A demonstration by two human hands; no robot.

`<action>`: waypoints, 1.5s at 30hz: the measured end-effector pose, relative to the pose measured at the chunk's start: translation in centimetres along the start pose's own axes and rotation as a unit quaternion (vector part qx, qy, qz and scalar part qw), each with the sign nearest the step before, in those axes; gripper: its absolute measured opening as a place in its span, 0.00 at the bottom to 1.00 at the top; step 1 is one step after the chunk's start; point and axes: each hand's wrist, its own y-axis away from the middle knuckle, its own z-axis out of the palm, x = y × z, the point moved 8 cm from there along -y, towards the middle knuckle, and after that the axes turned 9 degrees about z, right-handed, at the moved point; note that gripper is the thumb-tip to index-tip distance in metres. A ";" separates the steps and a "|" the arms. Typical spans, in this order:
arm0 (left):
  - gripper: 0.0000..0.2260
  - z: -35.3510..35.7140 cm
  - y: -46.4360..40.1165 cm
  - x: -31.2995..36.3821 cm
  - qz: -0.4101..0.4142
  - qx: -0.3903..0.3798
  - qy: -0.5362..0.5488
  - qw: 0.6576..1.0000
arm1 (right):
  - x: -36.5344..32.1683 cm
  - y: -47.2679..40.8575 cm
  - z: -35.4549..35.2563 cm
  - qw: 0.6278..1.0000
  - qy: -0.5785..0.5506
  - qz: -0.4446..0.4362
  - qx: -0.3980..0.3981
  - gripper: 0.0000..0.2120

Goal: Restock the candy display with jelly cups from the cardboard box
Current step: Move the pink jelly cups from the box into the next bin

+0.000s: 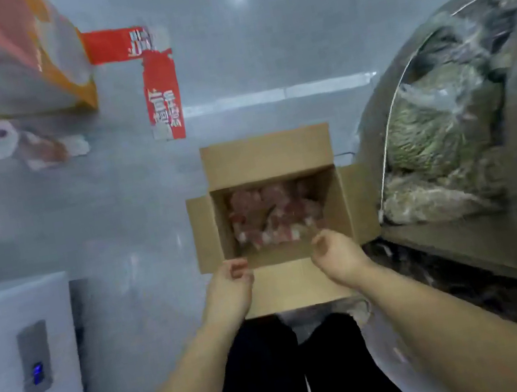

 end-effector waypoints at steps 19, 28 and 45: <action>0.20 16.2 -27.2 -11.2 0.071 -0.180 -0.418 0.888 | -0.1 -26.6 6.5 0.920 0.376 -0.053 0.099 0.19; 0.21 5.4 -11.8 0.1 0.161 -0.069 0.050 0.983 | -0.1 -8.4 2.8 0.894 -0.446 0.039 -0.011 0.16; 0.23 -6.3 35.1 41.7 0.556 -0.197 0.136 0.796 | -2.1 45.6 -30.0 0.766 -0.507 -0.372 0.135 0.24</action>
